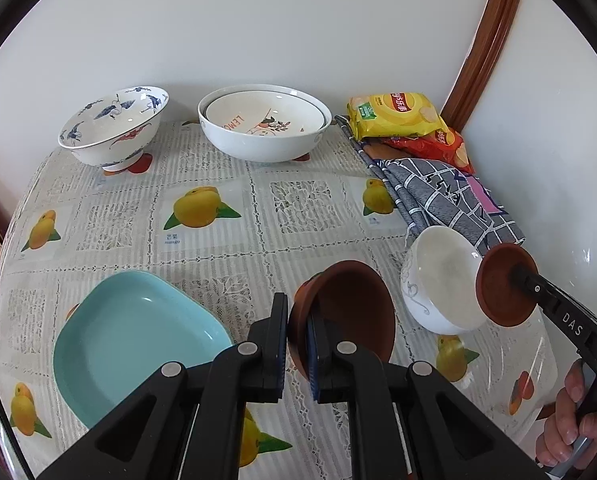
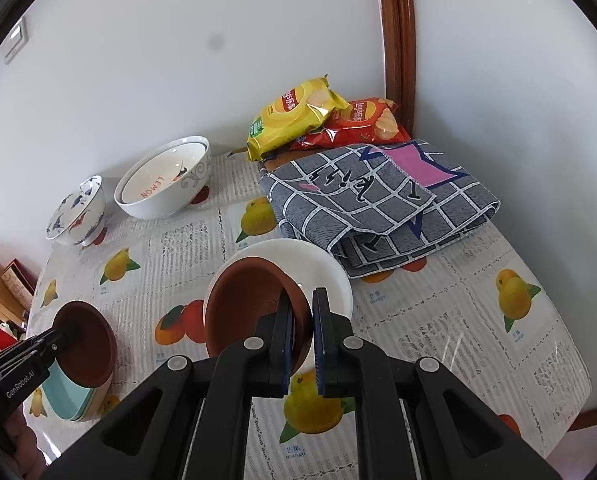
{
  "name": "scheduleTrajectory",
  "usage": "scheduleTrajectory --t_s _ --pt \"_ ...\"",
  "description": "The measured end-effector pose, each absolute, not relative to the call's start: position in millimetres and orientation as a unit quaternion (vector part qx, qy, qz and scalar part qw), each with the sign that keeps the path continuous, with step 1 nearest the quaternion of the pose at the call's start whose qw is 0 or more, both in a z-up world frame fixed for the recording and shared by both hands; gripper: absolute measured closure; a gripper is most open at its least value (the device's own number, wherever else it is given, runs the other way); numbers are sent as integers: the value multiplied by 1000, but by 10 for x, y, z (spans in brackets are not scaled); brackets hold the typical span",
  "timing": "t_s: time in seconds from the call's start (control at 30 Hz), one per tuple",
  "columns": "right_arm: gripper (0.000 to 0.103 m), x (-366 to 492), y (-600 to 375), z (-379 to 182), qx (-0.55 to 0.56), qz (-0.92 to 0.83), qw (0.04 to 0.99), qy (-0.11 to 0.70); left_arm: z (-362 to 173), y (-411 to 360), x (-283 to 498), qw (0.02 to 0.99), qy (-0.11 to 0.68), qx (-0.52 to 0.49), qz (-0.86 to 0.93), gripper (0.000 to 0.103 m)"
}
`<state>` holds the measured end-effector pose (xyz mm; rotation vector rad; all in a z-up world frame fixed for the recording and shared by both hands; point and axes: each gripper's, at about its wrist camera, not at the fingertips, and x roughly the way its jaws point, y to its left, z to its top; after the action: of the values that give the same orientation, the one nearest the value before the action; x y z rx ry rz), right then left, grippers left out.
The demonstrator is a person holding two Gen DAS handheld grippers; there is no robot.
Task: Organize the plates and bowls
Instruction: 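Carry the right gripper's terracotta dish to the small white bowl while the left gripper holds its dish, then lower the terracotta dish into the white bowl and open the right gripper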
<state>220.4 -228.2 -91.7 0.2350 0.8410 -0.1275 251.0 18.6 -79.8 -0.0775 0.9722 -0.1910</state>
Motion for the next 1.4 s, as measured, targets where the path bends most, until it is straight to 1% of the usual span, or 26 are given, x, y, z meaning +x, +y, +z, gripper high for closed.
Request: scheduleTrajectory --t_s 0.3,0.63,0.8,1.0,1.4 --pt "94 2352 -2177 -1190 103 -54 894 433 -917 121 2606 873 476 -41 -97 94" --pt "94 2454 -2200 -1233 98 -62 897 427 -996 162 2715 868 485 -47 -94 94" --pt "94 2546 -2238 -1321 93 -65 891 439 -1043 141 2791 866 490 -50 -90 94" --pt "94 2645 -2119 -1439 48 -70 890 448 -1107 55 2828 862 497 -44 -91 94" --pt "94 2769 -2104 -1588 24 -55 881 469 -1164 -49 2861 860 500 -35 -95 94"
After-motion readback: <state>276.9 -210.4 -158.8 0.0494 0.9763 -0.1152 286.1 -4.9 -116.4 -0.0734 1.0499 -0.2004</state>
